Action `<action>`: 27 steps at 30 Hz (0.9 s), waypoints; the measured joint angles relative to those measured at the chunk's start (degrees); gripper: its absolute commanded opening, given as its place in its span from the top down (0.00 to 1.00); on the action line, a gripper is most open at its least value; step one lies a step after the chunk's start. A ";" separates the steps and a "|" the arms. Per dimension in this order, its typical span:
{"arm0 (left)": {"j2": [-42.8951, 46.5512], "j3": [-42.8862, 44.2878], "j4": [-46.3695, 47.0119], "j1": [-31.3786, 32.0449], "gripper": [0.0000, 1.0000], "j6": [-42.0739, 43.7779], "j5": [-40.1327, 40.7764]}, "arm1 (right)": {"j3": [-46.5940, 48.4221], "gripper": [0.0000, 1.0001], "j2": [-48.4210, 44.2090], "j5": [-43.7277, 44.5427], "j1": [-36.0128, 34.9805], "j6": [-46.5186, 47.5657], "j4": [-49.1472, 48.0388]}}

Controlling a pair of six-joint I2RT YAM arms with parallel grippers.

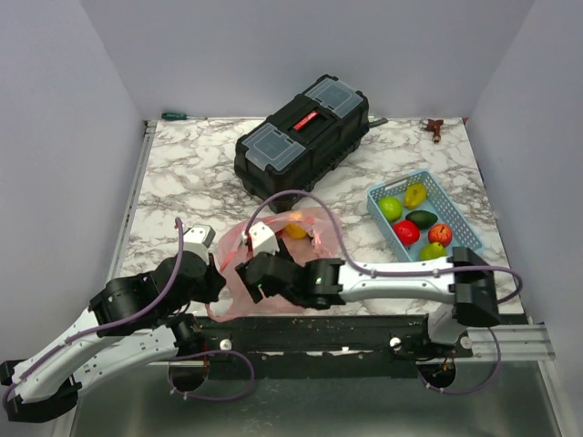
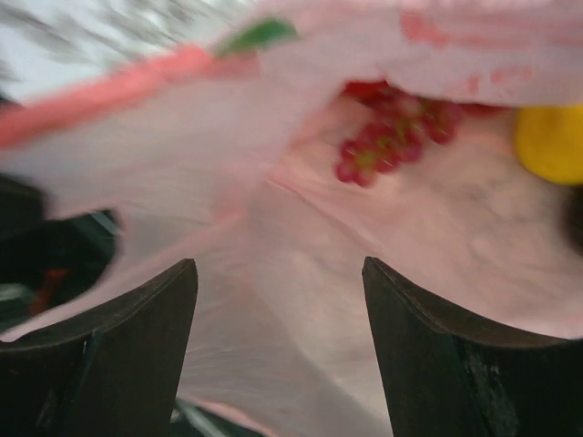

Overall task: Take the fake fruits out of the plastic bag
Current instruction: Take out the fake fruit from the plastic bag.

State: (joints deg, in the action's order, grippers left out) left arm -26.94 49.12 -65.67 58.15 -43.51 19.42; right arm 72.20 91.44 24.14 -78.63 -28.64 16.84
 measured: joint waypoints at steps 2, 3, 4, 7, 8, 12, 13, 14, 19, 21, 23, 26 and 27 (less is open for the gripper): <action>-0.02 0.00 0.00 0.00 1.00 0.00 -0.02 | 2.05 0.25 4.50 7.34 -2.03 -0.59 5.57; -0.02 0.00 0.00 0.00 1.00 0.00 -0.02 | 2.89 0.25 6.43 10.75 -2.67 -1.33 8.17; -0.09 0.00 0.00 0.00 1.00 0.00 0.00 | 3.26 0.24 7.89 13.88 -2.86 -1.79 10.32; -0.44 0.00 0.00 0.00 1.00 0.00 0.00 | 3.28 0.22 10.56 21.00 -2.64 -2.21 14.51; -0.52 0.00 0.00 0.00 1.00 -0.02 0.00 | 3.28 0.22 11.26 22.99 -2.45 -2.19 15.10; -0.57 0.00 -0.02 0.00 1.00 -0.02 0.00 | 3.85 0.21 14.82 29.66 -2.03 -1.68 16.76; -0.55 0.00 -0.02 0.00 1.00 -0.02 0.00 | 4.22 0.21 16.00 30.91 -1.88 -1.38 17.00; -0.55 0.00 0.00 0.00 1.00 -0.02 0.00 | 4.52 0.21 17.18 32.04 -1.57 -1.25 17.20; -0.55 0.00 0.00 0.00 1.00 -0.02 -0.02 | 4.74 0.21 20.31 36.13 0.35 -0.68 17.79; -0.55 0.00 0.00 0.00 1.00 0.00 -0.02 | 4.74 0.21 20.41 37.59 1.55 -0.59 17.79; -0.55 -0.02 0.00 0.00 1.00 0.00 -0.02 | 4.74 0.20 20.41 38.73 2.67 -0.42 17.75; -0.44 -0.09 0.02 0.00 1.00 0.00 -0.02 | 4.72 0.17 20.44 39.63 4.52 0.17 17.53; -0.39 -0.09 0.02 0.00 1.00 0.00 -0.02 | 4.63 0.16 20.44 39.78 5.16 0.46 17.18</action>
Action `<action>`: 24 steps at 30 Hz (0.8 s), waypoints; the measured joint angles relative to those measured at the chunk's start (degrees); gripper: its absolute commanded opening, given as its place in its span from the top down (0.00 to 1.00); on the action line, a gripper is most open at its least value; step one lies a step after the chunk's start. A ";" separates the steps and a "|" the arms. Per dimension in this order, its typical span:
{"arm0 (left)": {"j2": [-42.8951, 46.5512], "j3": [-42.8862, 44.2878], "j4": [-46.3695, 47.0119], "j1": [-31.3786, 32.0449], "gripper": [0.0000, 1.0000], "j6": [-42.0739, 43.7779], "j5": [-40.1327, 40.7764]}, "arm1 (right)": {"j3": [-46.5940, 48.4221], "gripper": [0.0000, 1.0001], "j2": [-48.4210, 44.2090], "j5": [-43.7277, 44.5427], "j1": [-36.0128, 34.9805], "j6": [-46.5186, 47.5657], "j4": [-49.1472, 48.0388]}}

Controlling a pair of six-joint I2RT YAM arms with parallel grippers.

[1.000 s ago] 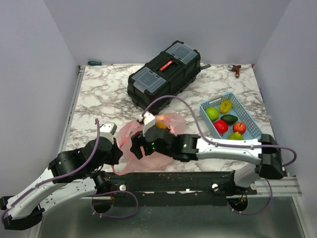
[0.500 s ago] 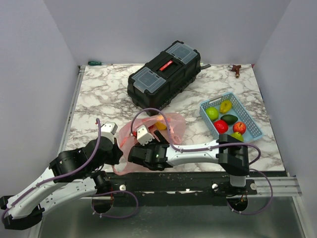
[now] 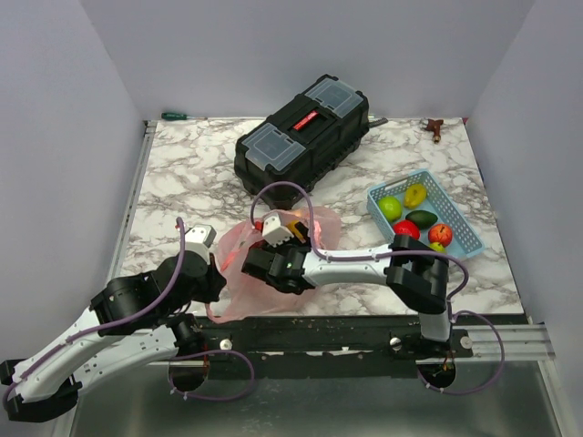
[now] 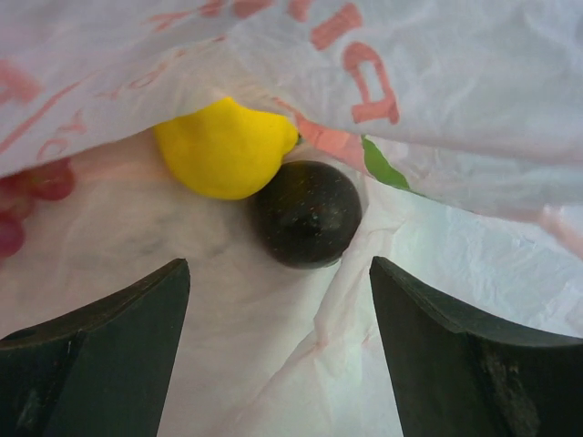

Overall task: Take the fake fruits out of the plastic bag
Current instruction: Take out the fake fruit from the plastic bag.

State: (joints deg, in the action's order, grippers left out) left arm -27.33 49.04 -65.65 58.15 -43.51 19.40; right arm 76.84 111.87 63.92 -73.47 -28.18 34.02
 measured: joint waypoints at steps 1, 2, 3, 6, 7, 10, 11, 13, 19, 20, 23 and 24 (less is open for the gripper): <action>0.02 0.00 0.02 0.00 1.00 0.00 0.00 | -0.15 0.12 0.00 0.15 0.59 0.35 -0.44; 0.07 0.00 0.02 0.00 1.00 0.00 0.00 | -0.44 0.08 0.00 0.24 1.22 0.85 -1.11; 0.09 0.00 0.04 0.00 1.00 0.00 0.00 | -0.90 0.04 0.00 0.35 1.81 1.36 -1.92; 0.11 0.00 0.24 0.00 1.00 0.00 0.00 | -2.80 0.00 0.00 0.50 3.48 2.69 -4.35; 0.11 0.00 0.31 0.00 1.00 0.02 0.00 | -3.63 0.00 0.00 0.46 4.09 3.28 -5.35; 0.11 0.00 0.42 0.00 1.00 0.04 0.00 | -5.92 0.00 0.00 0.02 5.73 4.81 -8.07; 0.11 0.00 0.42 0.00 1.00 0.04 0.00 | -6.71 0.00 0.00 -0.33 6.45 5.35 -9.07; 0.11 0.00 0.55 0.00 1.00 0.07 -0.02 | -7.72 0.00 0.00 -1.09 7.63 6.32 -11.21; 0.09 0.00 1.05 0.00 1.00 0.22 -0.07 | -12.74 0.20 -0.13 -5.81 10.88 11.63 -22.71; 0.09 0.00 1.11 0.00 1.00 0.22 -0.07 | -13.20 0.24 -0.26 -6.73 11.30 12.28 -24.65; -0.02 0.00 1.16 0.00 1.00 0.22 -0.09 | -14.19 0.40 -0.28 -9.70 12.13 13.70 -29.49; -0.07 0.00 1.18 0.00 1.00 0.22 -0.11 | -14.51 0.46 -0.28 -10.78 12.35 13.86 -30.86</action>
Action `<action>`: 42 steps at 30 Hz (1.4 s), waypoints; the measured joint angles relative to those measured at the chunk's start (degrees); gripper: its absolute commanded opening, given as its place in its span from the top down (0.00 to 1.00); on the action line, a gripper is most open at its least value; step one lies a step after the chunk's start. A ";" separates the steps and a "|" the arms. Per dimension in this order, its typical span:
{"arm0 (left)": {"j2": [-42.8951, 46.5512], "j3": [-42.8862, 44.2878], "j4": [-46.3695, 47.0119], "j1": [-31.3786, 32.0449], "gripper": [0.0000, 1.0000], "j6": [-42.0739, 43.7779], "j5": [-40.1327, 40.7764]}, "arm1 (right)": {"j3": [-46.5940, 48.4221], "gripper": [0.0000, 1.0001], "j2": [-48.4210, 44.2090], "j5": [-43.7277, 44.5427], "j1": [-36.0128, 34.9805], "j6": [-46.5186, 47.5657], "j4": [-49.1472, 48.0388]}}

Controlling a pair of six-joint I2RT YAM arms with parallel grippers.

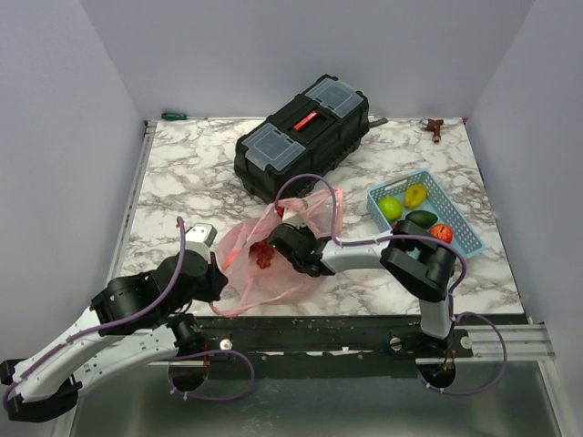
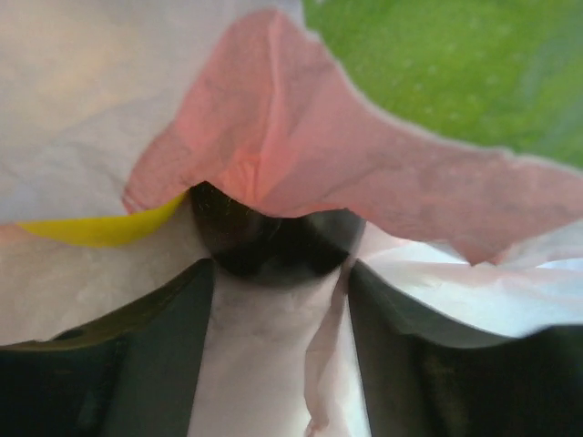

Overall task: Take the fake fruits out of the plastic bag
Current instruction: Take out the fake fruit from the plastic bag.

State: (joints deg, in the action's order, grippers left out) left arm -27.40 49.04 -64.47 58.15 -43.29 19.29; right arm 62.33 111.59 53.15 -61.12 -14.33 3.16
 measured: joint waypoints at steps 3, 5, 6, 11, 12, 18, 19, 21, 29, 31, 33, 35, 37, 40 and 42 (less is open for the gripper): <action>-0.11 0.00 0.00 0.00 1.00 0.00 0.00 | -0.70 0.54 -0.02 -2.21 0.11 0.46 -2.14; -0.17 0.00 0.00 0.00 1.00 0.00 0.00 | -1.64 0.61 -0.28 -3.19 0.11 0.42 -3.58; -0.17 0.00 -0.02 0.00 1.00 0.00 0.00 | -2.21 0.63 -0.61 -3.56 0.11 0.50 -4.17; -0.35 0.00 -0.02 0.00 1.00 0.00 0.00 | -6.78 0.77 -4.31 -6.45 0.04 0.31 -6.80; -0.35 0.00 -0.02 0.00 1.00 0.00 0.00 | -7.85 0.78 -5.49 -6.97 -0.11 0.22 -7.45; -1.01 0.00 -0.02 0.00 1.00 0.17 -0.07 | -12.90 0.82 -13.66 -9.84 -2.23 -2.01 -10.64; -1.36 0.00 0.00 0.00 1.00 0.26 -0.24 | -13.42 0.82 -14.80 -10.51 -2.67 -2.75 -11.21; -2.56 0.00 0.02 0.00 1.00 0.52 -0.66 | -14.34 0.84 -16.65 -12.13 -3.08 -4.48 -12.13; -8.41 -0.98 4.72 0.02 1.00 1.31 -9.53 | -14.82 0.55 -17.88 -15.52 -3.93 -9.22 -11.69; -7.69 -2.23 7.13 0.11 1.00 0.35 -12.11 | -14.80 0.49 -18.01 -15.69 -4.13 -9.94 -10.58; -5.64 -3.91 9.57 0.11 1.00 -0.79 -14.34 | -14.80 0.42 -18.56 -16.04 -4.33 -10.54 -9.53; -2.86 -6.08 13.16 0.11 1.00 -2.45 -17.49 | -14.88 0.37 -19.89 -16.65 -4.57 -10.91 -9.31; -1.03 -7.74 16.39 0.11 1.00 -4.11 -20.37 | -15.39 0.35 -21.55 -17.03 -4.61 -11.17 -10.03; -1.77 -9.77 20.68 0.11 1.00 -5.88 -23.61 | -16.81 0.32 -23.34 -16.96 -4.81 -11.23 -12.61; -2.97 -10.82 22.21 0.13 1.00 -6.60 -24.98 | -16.98 0.30 -22.93 -16.52 -4.81 -11.41 -13.81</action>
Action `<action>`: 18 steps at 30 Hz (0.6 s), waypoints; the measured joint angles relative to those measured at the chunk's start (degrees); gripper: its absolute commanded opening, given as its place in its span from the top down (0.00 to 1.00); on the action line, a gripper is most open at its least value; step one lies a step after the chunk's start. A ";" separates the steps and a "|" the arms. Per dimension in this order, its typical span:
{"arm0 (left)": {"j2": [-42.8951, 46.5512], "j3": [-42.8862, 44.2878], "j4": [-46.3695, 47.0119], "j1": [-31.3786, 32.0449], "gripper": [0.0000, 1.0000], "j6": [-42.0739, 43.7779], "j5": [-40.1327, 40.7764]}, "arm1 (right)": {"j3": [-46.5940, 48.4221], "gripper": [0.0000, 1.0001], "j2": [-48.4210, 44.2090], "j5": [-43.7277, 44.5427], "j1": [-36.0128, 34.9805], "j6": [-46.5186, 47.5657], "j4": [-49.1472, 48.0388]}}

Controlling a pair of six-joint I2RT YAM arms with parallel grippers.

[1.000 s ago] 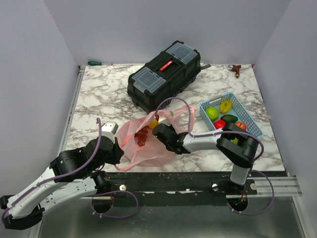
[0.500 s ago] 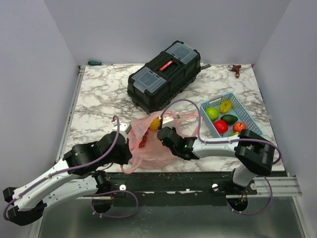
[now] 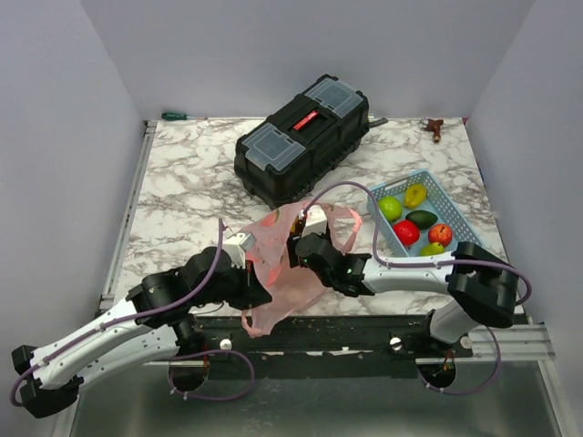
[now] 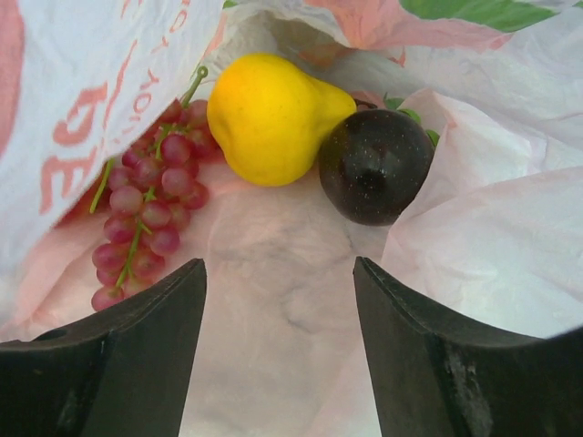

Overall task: Take the fake fruits out of the plastic bag
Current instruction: Take out the fake fruit from the plastic bag.

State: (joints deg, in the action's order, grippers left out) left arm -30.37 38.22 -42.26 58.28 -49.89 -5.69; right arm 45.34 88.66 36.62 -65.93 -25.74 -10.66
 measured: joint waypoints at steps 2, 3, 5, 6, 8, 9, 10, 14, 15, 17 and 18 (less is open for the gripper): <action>-1.70 -0.48 0.90 0.28 1.00 -0.59 -1.05 | -0.02 0.30 0.85 0.96 0.00 0.07 -1.31; -2.14 -0.48 1.27 0.42 1.00 -0.81 -1.38 | -0.02 0.30 1.44 1.44 -0.02 0.28 -2.12; -2.56 -0.42 1.86 0.63 1.00 -1.07 -1.66 | -0.02 0.29 2.75 1.86 0.00 1.18 -3.98; -2.36 -0.24 1.90 0.70 1.00 -1.18 -1.68 | 0.00 0.29 3.50 1.77 0.00 1.95 -4.90; -1.81 0.57 1.44 0.72 1.00 -1.25 -1.51 | 0.04 0.28 4.81 0.26 0.00 3.61 -6.54; -1.57 1.07 1.11 0.72 1.00 -1.27 -1.38 | 0.11 0.26 5.57 -1.62 0.00 4.90 -7.58; -1.20 1.73 0.42 0.72 1.00 -1.31 -1.05 | 0.22 0.24 6.16 -3.28 -0.02 5.27 -8.33; 0.33 3.50 -2.75 0.72 1.00 -1.36 0.31 | -0.35 0.24 7.43 -9.49 -0.02 3.06 -13.99; 0.57 3.56 -3.41 0.72 1.00 -1.33 0.63 | -1.03 0.23 7.63 -10.95 -0.02 1.95 -16.59; 0.98 3.45 -4.61 0.72 1.00 -1.36 0.85 | -2.16 0.23 8.55 -12.87 -0.11 -0.61 -21.31; 1.29 3.26 -4.81 0.72 1.00 -1.38 0.90 | -2.36 0.21 9.46 -13.62 -0.13 -1.95 -23.17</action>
State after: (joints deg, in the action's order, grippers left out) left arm -29.08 41.47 -47.07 59.00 -51.27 -4.80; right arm 42.98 98.13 23.00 -66.06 -27.68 -33.82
